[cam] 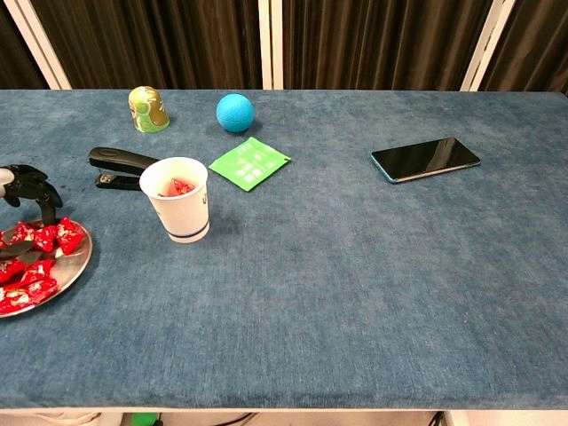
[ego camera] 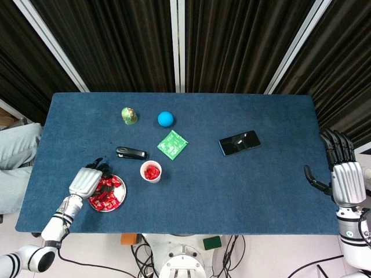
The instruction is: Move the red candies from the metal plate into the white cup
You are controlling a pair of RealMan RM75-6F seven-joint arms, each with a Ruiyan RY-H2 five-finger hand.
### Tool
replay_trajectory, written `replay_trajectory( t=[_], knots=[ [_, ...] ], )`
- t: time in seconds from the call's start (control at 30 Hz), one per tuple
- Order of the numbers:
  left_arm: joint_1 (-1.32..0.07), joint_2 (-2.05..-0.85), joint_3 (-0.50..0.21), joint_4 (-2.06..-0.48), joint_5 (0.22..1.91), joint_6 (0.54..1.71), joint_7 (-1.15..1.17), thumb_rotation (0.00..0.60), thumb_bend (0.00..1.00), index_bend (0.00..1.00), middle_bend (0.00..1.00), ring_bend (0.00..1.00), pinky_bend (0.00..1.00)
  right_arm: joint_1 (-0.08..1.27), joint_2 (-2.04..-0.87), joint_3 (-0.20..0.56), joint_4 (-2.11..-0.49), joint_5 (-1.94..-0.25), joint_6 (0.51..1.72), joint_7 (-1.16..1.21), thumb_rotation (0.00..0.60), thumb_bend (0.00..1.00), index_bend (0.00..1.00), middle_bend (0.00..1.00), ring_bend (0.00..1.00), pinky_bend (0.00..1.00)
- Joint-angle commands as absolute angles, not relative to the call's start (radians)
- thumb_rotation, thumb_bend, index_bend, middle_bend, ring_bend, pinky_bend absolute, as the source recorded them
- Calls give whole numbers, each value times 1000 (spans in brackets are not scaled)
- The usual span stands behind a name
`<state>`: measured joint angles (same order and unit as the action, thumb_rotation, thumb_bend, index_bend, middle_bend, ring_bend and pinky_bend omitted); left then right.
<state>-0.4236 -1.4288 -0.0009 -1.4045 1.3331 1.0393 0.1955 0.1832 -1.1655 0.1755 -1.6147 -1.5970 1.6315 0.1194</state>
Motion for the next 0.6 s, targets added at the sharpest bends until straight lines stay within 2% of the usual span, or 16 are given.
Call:
replay_trajectory(
  t=[0.03, 0.33, 0.6],
  knots=[
    [-427, -1430, 1, -1400, 1330, 1037, 229, 600, 350, 446, 230, 70, 273, 184, -1164, 176, -1615, -1596, 1630, 119, 600, 373, 0, 0, 0, 0],
    [-429, -1427, 3, -1409, 1310, 1023, 262, 600, 351, 463, 230, 70, 273, 186, -1165, 176, -1612, -1593, 1626, 121, 600, 379, 0, 0, 0, 0],
    [-432, -1426, -2, -1415, 1318, 1031, 252, 600, 351, 557, 231, 70, 273, 185, -1165, 176, -1612, -1593, 1626, 121, 600, 379, 0, 0, 0, 0]
  ],
)
